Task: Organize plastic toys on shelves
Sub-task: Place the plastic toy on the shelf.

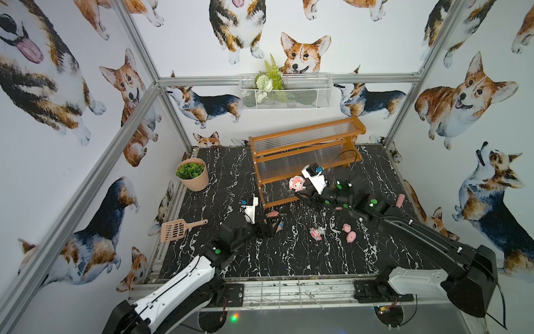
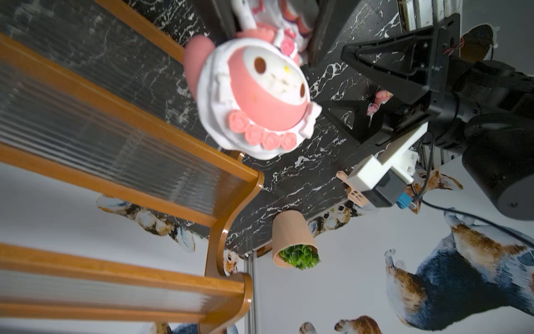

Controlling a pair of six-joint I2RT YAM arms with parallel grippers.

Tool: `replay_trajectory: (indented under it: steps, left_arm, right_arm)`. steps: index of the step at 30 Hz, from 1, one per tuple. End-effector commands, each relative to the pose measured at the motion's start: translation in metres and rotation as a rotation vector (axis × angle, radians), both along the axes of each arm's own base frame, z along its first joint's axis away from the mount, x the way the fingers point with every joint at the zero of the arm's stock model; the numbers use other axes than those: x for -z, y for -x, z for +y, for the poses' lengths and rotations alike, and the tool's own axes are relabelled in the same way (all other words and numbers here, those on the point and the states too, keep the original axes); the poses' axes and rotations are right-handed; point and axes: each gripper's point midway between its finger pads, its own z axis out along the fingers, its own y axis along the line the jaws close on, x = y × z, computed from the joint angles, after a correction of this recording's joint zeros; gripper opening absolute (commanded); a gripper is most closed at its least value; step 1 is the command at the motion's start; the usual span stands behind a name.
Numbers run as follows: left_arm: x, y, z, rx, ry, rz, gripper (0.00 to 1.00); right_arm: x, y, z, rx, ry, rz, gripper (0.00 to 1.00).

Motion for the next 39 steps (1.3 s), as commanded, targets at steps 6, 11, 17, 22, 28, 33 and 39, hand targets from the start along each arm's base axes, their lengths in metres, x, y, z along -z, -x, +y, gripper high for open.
replay_trajectory:
  steps: [6,11,17,22,28,33,39]
  left_arm:
    - [0.004,0.003,0.019,-0.051,-0.015,-0.001,1.00]
    - [0.004,0.007,0.023,-0.055,-0.006,0.005,1.00]
    - [0.001,0.012,0.027,-0.061,0.001,-0.002,1.00]
    - [-0.001,0.014,0.027,-0.054,0.005,-0.005,1.00]
    - [-0.003,0.015,0.027,-0.053,0.014,-0.007,1.00]
    - [-0.005,0.015,0.026,-0.049,0.018,-0.010,1.00]
    - [-0.005,0.016,0.027,-0.050,0.013,-0.010,1.00]
  right_arm:
    - [-0.047,-0.052,0.045,0.014,0.009,-0.019,0.39]
    - [-0.055,-0.098,0.061,0.098,0.039,-0.020,0.39]
    - [-0.069,-0.136,0.035,0.186,0.019,-0.014,0.39]
    - [-0.076,-0.170,-0.022,0.309,0.028,0.010,0.39]
    - [-0.063,-0.211,-0.119,0.478,0.044,0.099,0.39]
    - [-0.052,-0.227,-0.173,0.568,0.062,0.134,0.39]
    - [-0.046,-0.245,-0.210,0.623,0.085,0.160,0.40]
